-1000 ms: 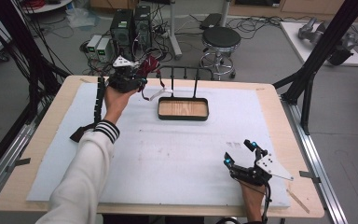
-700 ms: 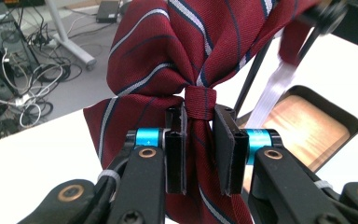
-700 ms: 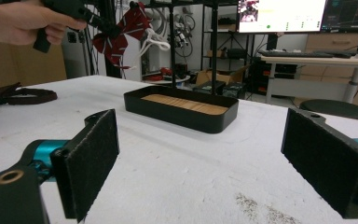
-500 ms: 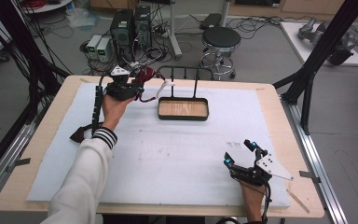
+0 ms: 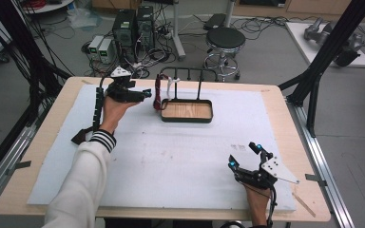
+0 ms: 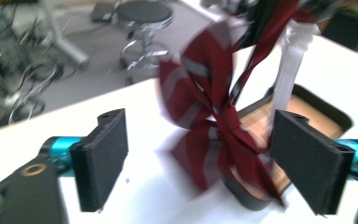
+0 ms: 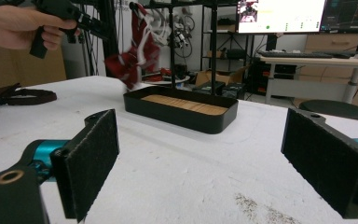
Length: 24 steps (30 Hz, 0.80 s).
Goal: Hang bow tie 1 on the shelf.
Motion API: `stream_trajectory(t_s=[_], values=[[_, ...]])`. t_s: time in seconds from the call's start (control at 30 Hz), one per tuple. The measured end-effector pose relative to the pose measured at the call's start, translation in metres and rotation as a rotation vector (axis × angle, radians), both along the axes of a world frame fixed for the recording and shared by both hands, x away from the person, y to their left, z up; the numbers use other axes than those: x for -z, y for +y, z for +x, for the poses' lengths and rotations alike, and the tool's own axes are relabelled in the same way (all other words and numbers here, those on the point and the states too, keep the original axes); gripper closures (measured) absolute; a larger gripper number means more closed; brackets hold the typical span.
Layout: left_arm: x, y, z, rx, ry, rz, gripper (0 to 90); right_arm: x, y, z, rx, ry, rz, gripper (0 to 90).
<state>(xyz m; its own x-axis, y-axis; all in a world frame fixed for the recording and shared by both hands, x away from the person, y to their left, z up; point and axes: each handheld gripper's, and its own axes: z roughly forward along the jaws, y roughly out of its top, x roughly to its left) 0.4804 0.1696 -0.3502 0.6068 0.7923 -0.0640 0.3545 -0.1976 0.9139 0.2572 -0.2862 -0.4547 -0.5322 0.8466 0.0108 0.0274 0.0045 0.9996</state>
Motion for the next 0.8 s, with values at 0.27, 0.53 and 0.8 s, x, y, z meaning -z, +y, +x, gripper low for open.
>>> stream_trajectory(t_s=[0.27,0.53,0.8], values=[[-0.009,0.009,-0.008,0.053,-0.036,-0.038,12.1,0.000,0.000,0.000,0.006,0.002,-0.002,10.4],[-0.019,0.014,-0.035,0.113,-0.091,-0.072,12.2,0.000,0.001,0.000,0.006,0.000,-0.005,10.4],[-0.020,0.029,-0.073,0.155,-0.128,-0.074,12.2,0.000,0.001,0.000,0.009,-0.003,-0.005,10.4]])
